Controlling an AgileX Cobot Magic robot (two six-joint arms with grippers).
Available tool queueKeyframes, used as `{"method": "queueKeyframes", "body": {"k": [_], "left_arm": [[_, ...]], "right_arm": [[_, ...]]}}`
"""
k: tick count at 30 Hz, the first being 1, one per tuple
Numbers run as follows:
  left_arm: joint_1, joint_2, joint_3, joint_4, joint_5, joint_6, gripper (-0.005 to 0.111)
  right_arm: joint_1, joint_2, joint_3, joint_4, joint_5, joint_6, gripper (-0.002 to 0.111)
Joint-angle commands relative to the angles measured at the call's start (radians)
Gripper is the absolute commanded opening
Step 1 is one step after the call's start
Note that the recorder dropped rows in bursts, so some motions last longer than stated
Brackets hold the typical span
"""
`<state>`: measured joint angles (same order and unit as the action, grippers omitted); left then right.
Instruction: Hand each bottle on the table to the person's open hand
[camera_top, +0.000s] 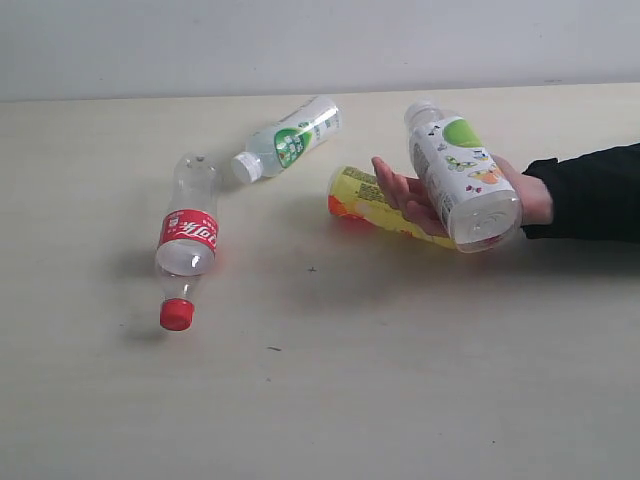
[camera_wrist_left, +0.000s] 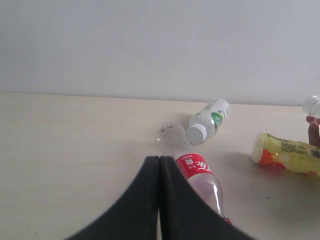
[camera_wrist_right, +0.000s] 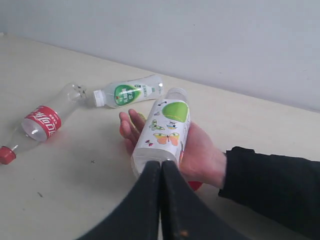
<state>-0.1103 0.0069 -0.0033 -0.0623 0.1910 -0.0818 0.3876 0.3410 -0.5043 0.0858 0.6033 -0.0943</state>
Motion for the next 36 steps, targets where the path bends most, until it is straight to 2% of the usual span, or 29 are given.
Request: {"method": "queueKeyframes", "body": {"k": [1, 36], "left_arm": [[0.002, -0.007, 0.003, -0.004, -0.002, 0.001, 0.0], [0.002, -0.007, 0.003, -0.004, -0.002, 0.001, 0.0]], "right_arm": [[-0.004, -0.048, 0.048, 0.021, -0.094, -0.009, 0.0], [-0.004, -0.069, 0.059, 0.005, -0.104, -0.009, 0.0]]}}
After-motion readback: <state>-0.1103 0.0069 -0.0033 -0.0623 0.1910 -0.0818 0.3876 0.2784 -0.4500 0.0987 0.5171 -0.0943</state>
